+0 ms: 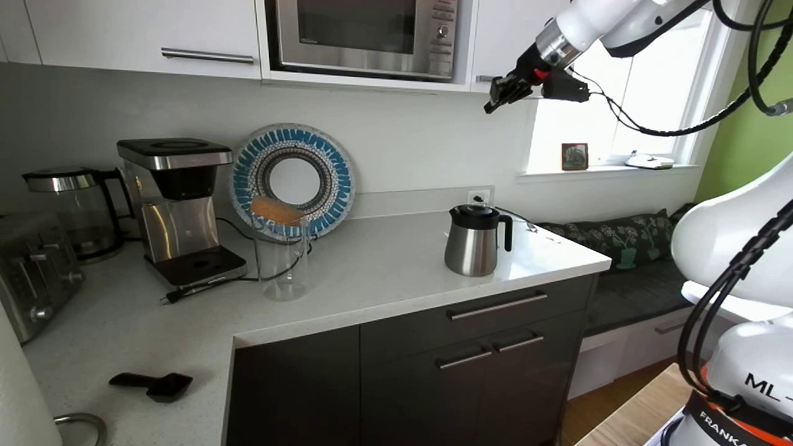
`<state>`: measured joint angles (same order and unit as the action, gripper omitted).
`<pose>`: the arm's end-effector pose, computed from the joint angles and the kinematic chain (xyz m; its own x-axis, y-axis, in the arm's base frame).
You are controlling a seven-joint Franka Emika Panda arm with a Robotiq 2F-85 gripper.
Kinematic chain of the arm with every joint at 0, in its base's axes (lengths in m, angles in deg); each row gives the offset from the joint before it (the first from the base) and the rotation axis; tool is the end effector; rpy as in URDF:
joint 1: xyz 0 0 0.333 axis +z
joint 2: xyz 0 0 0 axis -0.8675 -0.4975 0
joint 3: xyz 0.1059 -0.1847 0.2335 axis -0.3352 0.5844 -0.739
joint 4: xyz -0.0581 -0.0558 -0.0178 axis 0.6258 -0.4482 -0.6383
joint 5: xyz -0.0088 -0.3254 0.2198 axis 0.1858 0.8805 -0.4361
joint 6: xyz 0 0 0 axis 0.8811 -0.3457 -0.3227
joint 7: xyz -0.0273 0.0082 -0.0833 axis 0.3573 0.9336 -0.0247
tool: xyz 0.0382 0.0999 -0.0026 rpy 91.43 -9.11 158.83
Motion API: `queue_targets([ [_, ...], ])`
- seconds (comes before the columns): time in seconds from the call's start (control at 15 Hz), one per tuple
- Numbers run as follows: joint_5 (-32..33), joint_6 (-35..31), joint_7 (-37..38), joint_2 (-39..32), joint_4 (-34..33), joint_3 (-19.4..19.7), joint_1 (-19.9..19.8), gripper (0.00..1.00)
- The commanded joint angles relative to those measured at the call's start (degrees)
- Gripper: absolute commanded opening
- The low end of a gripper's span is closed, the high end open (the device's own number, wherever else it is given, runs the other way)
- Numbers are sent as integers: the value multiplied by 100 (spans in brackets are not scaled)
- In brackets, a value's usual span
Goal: Push the bottom right button on the microwave
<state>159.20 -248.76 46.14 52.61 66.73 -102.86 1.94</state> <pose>0.4387 -0.0890 0.5828 0.6077 0.0671 0.7914 0.0997 -0.9950 0.0078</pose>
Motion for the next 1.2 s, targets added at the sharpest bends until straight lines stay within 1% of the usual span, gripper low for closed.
queue_targets([
  [0.0,1531,-1550,1532,31,-1194,-881,-804,0],
  [0.07,1190,-2100,1339,365,-1137,-1462,-1626,0],
  [0.13,986,-2614,1343,595,-1205,-1633,-1936,26],
  [0.2,948,-1997,1384,544,-683,-2074,-1955,27],
  [0.27,940,-2078,1582,710,-791,-2487,-2446,32],
  [0.33,939,-1996,1789,852,-749,-2812,-2741,41],
  [0.4,939,-1925,2168,927,-802,-3262,-3114,47],
  [0.47,938,-2210,2470,1022,-1062,-3674,-3586,55],
  [0.6,935,-1964,2805,1166,-876,-4331,-4112,70],
  [0.67,935,-2040,2956,1282,-926,-4621,-4428,78],
  [0.8,935,-2057,3190,1452,-991,-5158,-4998,92],
  [0.87,934,-2057,3210,1487,-995,-5384,-5203,99],
  [0.93,930,-2057,3049,1456,-1014,-5534,-5372,100],
  [1.0,417,-2033,2522,1633,-827,-4944,-4996,91],
  [1.07,383,-2040,2496,1702,-821,-5051,-5141,98],
  [1.13,369,-2045,2483,1736,-820,-5103,-5220,100],
])
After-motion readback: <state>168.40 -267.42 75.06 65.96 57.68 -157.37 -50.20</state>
